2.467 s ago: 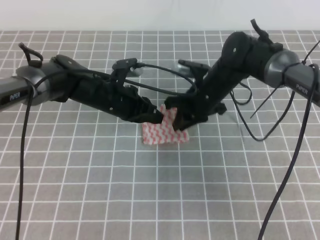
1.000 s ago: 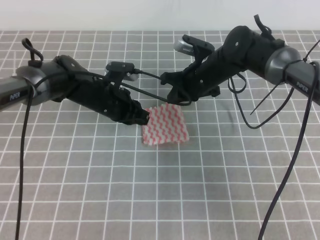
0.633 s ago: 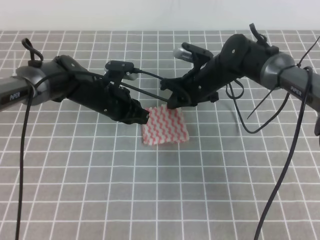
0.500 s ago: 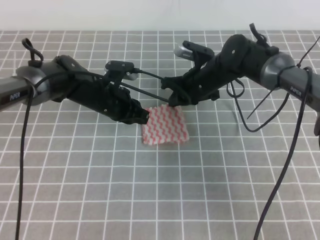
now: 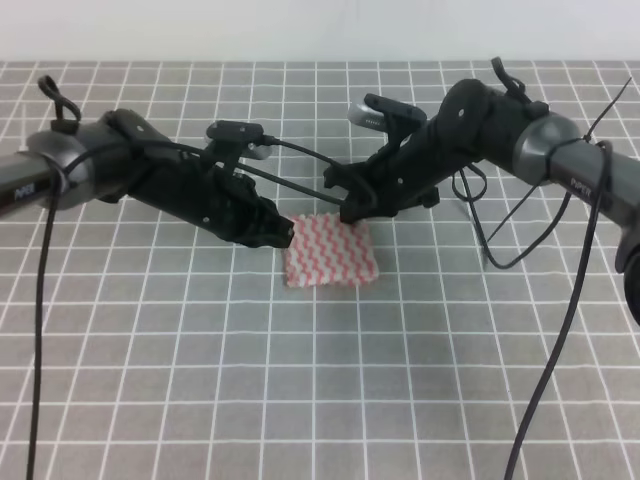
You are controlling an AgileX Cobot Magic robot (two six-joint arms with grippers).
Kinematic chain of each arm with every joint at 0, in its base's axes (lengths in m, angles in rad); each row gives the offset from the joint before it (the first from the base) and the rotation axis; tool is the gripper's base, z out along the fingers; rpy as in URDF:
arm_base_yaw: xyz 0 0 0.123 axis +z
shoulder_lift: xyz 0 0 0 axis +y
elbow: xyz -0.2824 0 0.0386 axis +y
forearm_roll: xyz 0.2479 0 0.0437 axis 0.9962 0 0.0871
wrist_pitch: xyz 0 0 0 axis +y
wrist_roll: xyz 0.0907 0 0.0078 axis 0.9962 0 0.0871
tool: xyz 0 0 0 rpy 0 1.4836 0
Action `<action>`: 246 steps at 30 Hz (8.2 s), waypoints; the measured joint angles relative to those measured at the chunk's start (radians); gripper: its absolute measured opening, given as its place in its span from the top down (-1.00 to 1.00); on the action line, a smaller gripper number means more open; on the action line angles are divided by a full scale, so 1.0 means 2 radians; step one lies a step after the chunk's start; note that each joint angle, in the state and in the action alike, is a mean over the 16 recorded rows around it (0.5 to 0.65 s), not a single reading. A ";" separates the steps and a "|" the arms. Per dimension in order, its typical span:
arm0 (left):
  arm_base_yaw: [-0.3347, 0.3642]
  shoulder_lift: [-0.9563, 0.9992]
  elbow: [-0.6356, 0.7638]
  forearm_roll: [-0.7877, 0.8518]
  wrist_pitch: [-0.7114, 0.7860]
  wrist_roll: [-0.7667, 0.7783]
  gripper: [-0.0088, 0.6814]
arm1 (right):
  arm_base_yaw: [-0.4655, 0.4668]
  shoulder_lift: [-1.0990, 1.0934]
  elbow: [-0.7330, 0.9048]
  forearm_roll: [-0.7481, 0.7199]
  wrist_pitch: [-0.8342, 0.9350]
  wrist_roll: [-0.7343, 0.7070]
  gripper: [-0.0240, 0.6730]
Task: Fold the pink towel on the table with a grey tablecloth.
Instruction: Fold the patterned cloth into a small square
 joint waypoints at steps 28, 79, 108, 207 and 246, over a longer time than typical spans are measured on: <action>0.004 0.026 -0.007 -0.027 0.017 0.024 0.98 | -0.001 -0.046 -0.040 -0.046 0.133 -0.001 0.97; 0.040 -0.308 0.142 -0.023 -0.113 0.014 0.98 | 0.028 -0.206 0.073 -0.132 0.123 0.002 0.97; 0.039 -0.948 0.604 -0.022 -0.261 -0.037 0.98 | 0.058 -0.681 0.483 -0.100 -0.100 0.004 0.97; 0.039 -0.923 0.778 -0.069 -0.332 -0.029 0.98 | -0.151 -1.195 1.019 -0.184 -0.251 -0.053 0.97; 0.078 -1.067 0.779 0.379 -0.221 -0.389 0.98 | -0.151 -1.197 1.022 -0.173 -0.253 -0.053 0.98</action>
